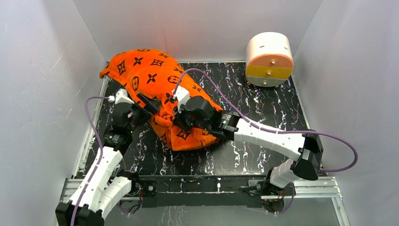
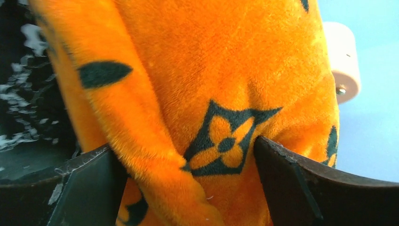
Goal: Remove the pillowcase from the pillow
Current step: Turn over the pillow at the center of the board.
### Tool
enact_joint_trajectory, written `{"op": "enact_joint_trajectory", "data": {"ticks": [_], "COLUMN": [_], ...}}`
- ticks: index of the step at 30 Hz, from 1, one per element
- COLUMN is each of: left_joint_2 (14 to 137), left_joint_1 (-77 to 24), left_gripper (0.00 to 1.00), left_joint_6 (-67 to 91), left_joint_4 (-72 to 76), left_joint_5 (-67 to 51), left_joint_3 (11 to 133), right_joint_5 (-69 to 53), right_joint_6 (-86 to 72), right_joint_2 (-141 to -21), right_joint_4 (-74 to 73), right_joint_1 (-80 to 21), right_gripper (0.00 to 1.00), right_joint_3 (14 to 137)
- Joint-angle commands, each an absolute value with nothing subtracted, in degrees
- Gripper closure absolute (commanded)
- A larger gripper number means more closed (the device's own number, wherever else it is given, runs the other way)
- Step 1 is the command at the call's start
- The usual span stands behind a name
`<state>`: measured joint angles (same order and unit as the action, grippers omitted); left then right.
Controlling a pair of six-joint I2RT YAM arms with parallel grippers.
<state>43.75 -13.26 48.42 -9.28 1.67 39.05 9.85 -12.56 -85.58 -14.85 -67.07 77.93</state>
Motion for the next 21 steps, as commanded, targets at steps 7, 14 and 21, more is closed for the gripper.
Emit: {"op": "enact_joint_trajectory", "data": {"ticks": [7, 14, 21], "left_joint_2": [49.7, 47.5, 44.9], "left_joint_1": [-13.4, -13.4, -13.4], "left_gripper": [1.00, 1.00, 1.00], "left_joint_6": [41.9, 35.2, 33.6], "left_joint_4": [-7.2, -13.8, -16.5], "left_joint_5": [-7.9, -4.8, -4.2], "left_joint_3": [45.6, 45.8, 49.7], "right_joint_5": [15.3, 32.9, 10.9], "right_joint_6": [-6.3, -8.6, -18.5], "right_joint_2": [-73.7, -67.3, -75.9], "right_joint_4": [-16.8, -18.7, -21.4], "right_joint_1": [-65.8, -57.3, -42.4], "right_gripper": [0.38, 0.24, 0.27], "right_joint_3": [79.9, 78.0, 74.4]}}
